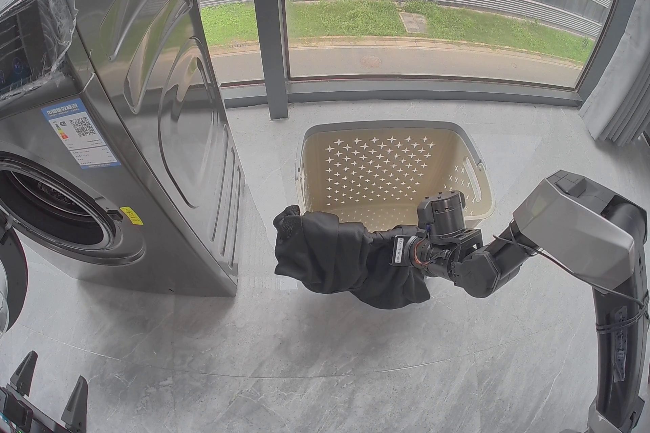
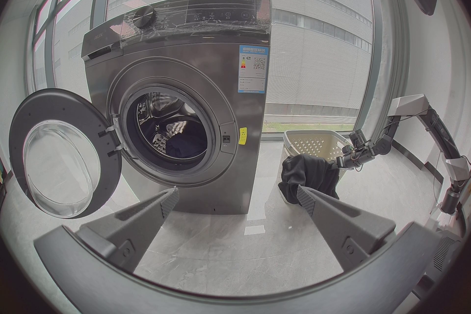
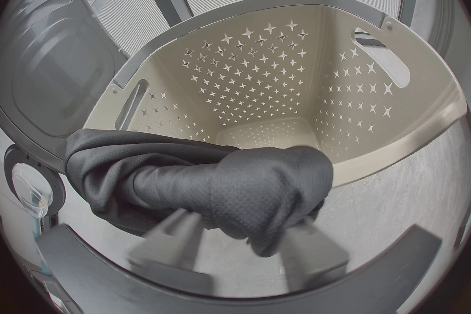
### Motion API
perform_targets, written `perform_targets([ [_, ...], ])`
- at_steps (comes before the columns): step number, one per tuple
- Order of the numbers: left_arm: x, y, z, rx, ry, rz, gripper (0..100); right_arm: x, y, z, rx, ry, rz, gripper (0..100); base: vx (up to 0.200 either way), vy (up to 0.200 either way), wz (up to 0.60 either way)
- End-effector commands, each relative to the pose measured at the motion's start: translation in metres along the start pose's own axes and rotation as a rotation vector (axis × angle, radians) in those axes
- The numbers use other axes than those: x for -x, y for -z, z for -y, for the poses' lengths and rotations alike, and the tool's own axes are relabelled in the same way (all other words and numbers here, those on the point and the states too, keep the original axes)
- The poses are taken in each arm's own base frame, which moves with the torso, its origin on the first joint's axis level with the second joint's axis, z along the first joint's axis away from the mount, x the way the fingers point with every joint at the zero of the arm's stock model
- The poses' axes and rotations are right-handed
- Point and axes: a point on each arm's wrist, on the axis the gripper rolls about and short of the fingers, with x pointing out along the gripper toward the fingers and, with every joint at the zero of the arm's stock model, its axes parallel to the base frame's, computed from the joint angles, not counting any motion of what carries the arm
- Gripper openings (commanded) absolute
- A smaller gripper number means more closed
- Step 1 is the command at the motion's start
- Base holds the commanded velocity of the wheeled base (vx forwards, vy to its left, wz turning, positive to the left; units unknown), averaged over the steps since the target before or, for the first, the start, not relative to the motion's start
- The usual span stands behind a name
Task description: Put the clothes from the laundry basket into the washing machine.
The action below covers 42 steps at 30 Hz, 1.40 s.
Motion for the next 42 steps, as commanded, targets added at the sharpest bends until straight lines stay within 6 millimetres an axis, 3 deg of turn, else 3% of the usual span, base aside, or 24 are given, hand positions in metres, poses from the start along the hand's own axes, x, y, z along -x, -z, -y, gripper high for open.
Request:
perform_targets([
  [1, 0.0, 0.004, 0.0, 0.0, 0.0, -0.001, 100, 0.002, 0.001, -0.001, 0.003, -0.002, -0.004, 0, 0.0, 0.0, 0.0],
  [7, 0.0, 0.004, 0.0, 0.0, 0.0, -0.001, 100, 0.027, -0.003, -0.01, 0.013, -0.024, -0.006, 0, 0.0, 0.0, 0.0],
  [13, 0.0, 0.004, 0.0, 0.0, 0.0, -0.001, 100, 0.078, -0.011, -0.021, 0.044, -0.055, 0.01, 0, 0.0, 0.0, 0.0],
  [20, 0.0, 0.004, 0.0, 0.0, 0.0, -0.001, 100, 0.152, -0.033, -0.032, 0.063, -0.132, 0.132, 0, 0.0, 0.0, 0.0],
  [21, 0.0, 0.004, 0.0, 0.0, 0.0, -0.001, 100, 0.154, -0.033, -0.032, 0.063, -0.134, 0.134, 0, 0.0, 0.0, 0.0],
  [22, 0.0, 0.004, 0.0, -0.001, 0.0, -0.001, 100, 0.171, -0.036, -0.035, 0.07, -0.16, 0.157, 0, 0.0, 0.0, 0.0],
  [26, 0.0, 0.004, 0.0, -0.001, 0.0, -0.001, 100, 0.214, -0.046, -0.035, 0.083, -0.223, 0.231, 0, 0.0, 0.0, 0.0],
  [29, 0.0, 0.004, 0.0, -0.001, 0.0, -0.001, 100, 0.234, -0.051, -0.033, 0.095, -0.261, 0.287, 0, 0.0, 0.0, 0.0],
  [37, 0.0, 0.004, 0.0, 0.002, 0.0, -0.001, 100, 0.254, -0.069, -0.028, 0.096, -0.348, 0.486, 0, 0.0, 0.0, 0.0],
  [42, 0.0, 0.004, 0.0, -0.006, 0.001, -0.002, 100, 0.259, -0.066, -0.02, 0.089, -0.346, 0.542, 0, 0.0, 0.0, 0.0],
])
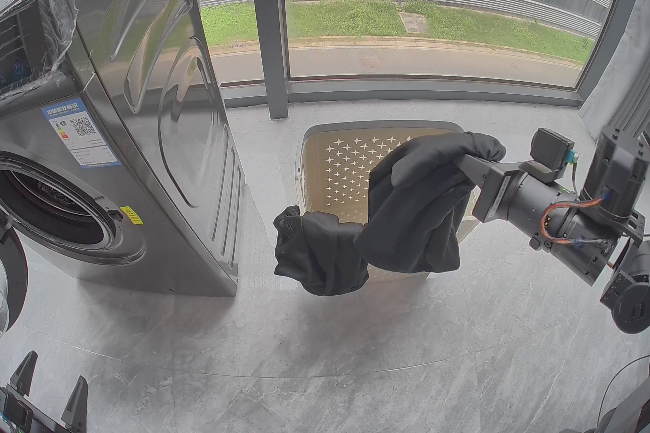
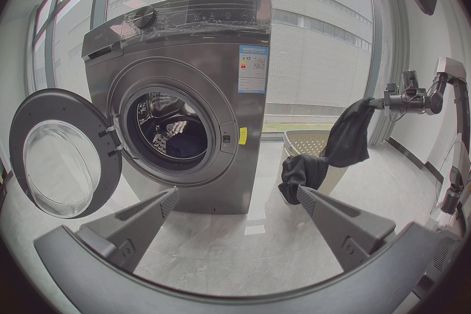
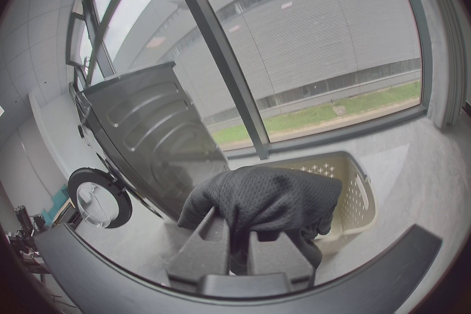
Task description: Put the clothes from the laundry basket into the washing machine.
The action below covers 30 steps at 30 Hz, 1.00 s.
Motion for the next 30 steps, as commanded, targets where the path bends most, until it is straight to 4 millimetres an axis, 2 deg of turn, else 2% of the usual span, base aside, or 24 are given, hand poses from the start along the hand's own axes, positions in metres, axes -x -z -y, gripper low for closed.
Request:
perform_targets([
  [1, 0.0, 0.004, 0.0, -0.009, 0.002, -0.002, 100, 0.014, -0.003, 0.005, 0.011, 0.006, 0.023, 0, 0.0, 0.0, 0.0],
  [5, 0.0, 0.004, 0.0, -0.007, 0.002, -0.002, 100, 0.02, -0.006, 0.005, 0.05, 0.005, 0.038, 0, 0.0, 0.0, 0.0],
  [9, 0.0, 0.004, 0.0, -0.03, 0.004, 0.002, 100, 0.036, -0.016, 0.004, 0.07, 0.003, 0.071, 0, 0.0, 0.0, 0.0],
  [13, 0.0, 0.005, 0.0, -0.035, 0.005, 0.0, 100, 0.043, -0.023, 0.004, 0.084, 0.0, 0.099, 0, -0.2, 0.0, 0.0],
  [21, 0.0, 0.005, 0.0, -0.01, 0.001, 0.0, 100, 0.05, -0.009, 0.004, 0.105, -0.011, 0.047, 0, -0.2, 0.0, 0.0],
  [27, 0.0, 0.004, 0.0, 0.002, -0.006, -0.001, 100, 0.057, -0.002, 0.004, 0.136, -0.073, 0.019, 0, 0.0, 0.0, 0.0],
  [30, 0.0, 0.004, 0.0, 0.002, -0.006, -0.001, 100, 0.06, 0.002, 0.004, 0.138, -0.096, 0.001, 0, 0.0, 0.2, 0.0],
])
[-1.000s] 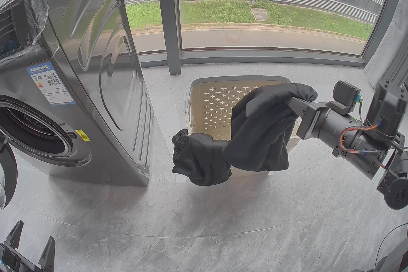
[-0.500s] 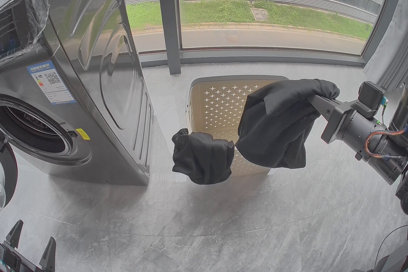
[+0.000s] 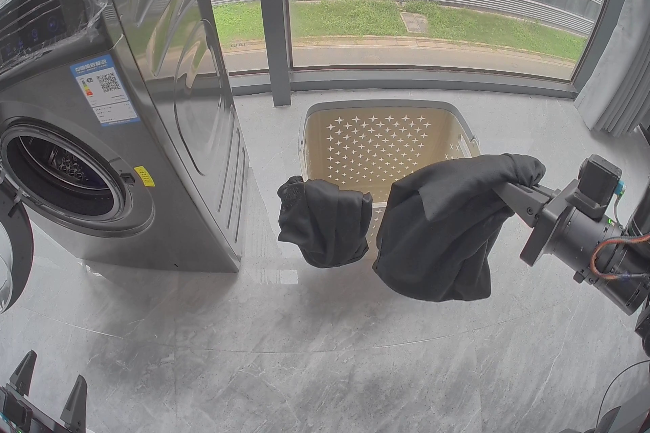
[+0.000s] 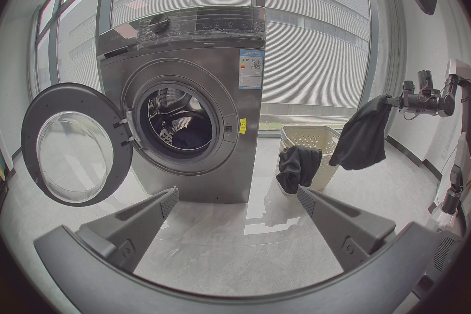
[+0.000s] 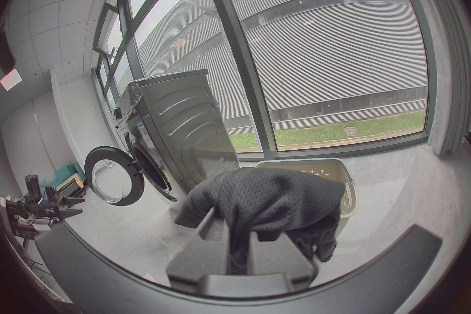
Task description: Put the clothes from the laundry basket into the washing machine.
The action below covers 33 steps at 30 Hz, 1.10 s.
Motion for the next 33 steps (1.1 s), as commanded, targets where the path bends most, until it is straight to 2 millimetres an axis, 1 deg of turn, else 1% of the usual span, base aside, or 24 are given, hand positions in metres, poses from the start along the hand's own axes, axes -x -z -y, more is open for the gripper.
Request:
perform_targets([
  [1, 0.0, 0.004, 0.0, 0.0, 0.0, -0.002, 100, 0.004, 0.004, -0.002, 0.0, -0.019, -0.015, 0, 0.0, 0.2, 0.0],
  [5, 0.0, 0.004, 0.0, 0.0, 0.0, -0.002, 100, 0.003, 0.008, -0.002, 0.0, -0.03, -0.031, 0, 0.0, 0.2, 0.0],
  [29, 0.0, 0.004, 0.0, 0.006, 0.0, -0.002, 100, 0.0, 0.011, -0.003, -0.01, -0.058, -0.044, 0, 0.0, 0.2, 0.0],
  [33, 0.0, 0.004, 0.0, 0.006, 0.0, -0.002, 100, -0.004, 0.016, -0.003, -0.013, -0.055, -0.064, 0, 0.0, 0.2, 0.0],
])
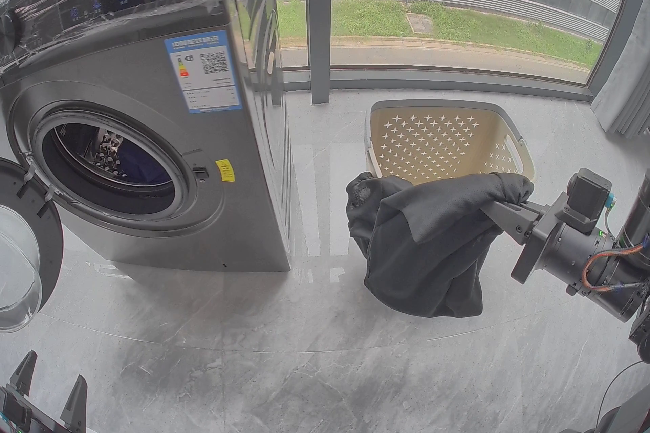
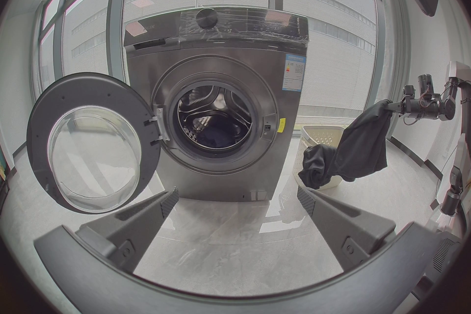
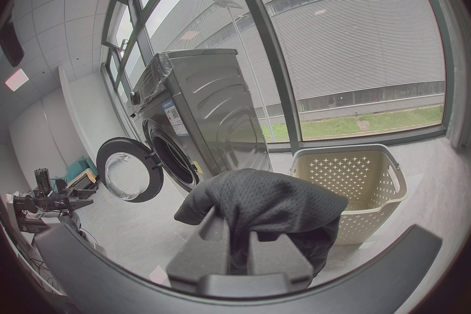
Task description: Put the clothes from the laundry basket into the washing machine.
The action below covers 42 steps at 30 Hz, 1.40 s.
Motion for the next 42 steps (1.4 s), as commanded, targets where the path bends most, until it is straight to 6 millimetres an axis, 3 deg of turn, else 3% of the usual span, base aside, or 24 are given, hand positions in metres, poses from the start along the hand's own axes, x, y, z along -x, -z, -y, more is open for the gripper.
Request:
perform_targets([
  [1, -0.0001, 0.0044, -0.0002, 0.001, -0.001, -0.001, 100, -0.0039, 0.0047, 0.0008, -0.001, 0.003, -0.02, 0, 0.0, 0.2, 0.0],
  [18, -0.0001, 0.0044, -0.0002, -0.002, -0.001, -0.001, 100, -0.0045, 0.0027, 0.001, -0.004, 0.004, 0.003, 0, 0.0, 0.2, 0.0],
  [30, -0.0001, 0.0044, -0.0002, 0.002, -0.001, -0.001, 100, -0.0076, 0.0063, 0.001, -0.004, 0.004, -0.011, 0, 0.0, 0.0, 0.0],
  [36, -0.0001, 0.0044, -0.0002, 0.002, -0.001, -0.001, 100, -0.0073, 0.0059, 0.0014, -0.007, 0.005, -0.009, 0, -0.2, 0.0, 0.0],
  [42, -0.0001, 0.0044, -0.0002, 0.002, -0.001, -0.001, 100, -0.0076, 0.0063, 0.0014, -0.007, 0.005, -0.011, 0, 0.0, 0.0, 0.0],
])
